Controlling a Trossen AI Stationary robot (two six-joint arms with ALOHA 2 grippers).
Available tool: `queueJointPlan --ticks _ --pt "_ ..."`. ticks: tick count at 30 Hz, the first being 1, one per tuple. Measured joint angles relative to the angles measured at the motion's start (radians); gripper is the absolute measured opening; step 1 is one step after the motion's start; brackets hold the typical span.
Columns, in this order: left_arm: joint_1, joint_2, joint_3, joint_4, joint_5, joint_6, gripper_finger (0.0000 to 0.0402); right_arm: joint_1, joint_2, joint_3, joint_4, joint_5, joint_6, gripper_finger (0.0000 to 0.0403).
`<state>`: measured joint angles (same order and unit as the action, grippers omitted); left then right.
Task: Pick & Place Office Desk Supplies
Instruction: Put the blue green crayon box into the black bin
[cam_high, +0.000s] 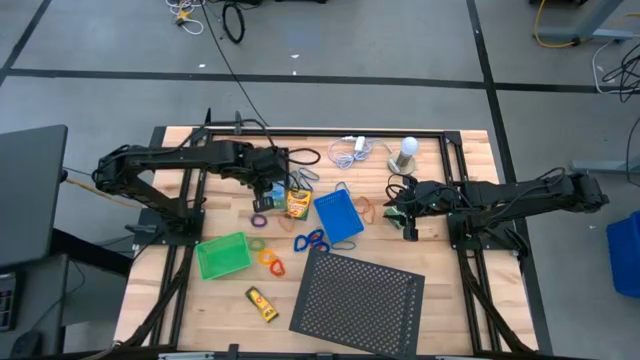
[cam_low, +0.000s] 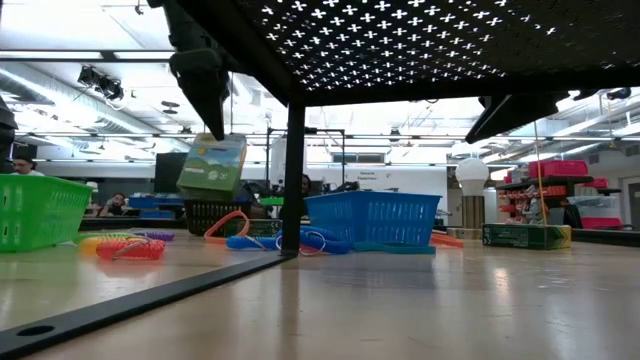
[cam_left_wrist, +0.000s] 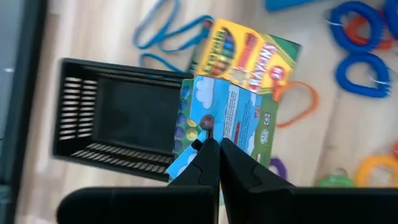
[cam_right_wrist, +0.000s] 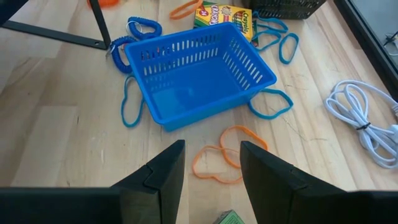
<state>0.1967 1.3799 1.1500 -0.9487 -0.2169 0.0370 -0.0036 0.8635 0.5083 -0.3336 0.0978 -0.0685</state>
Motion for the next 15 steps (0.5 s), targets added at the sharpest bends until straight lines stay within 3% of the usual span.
queueJointPlan --ticks 15 --pt "0.065 -0.012 0.000 0.129 -0.176 0.052 0.0001 0.000 0.000 0.000 0.021 0.000 0.003 0.0164"
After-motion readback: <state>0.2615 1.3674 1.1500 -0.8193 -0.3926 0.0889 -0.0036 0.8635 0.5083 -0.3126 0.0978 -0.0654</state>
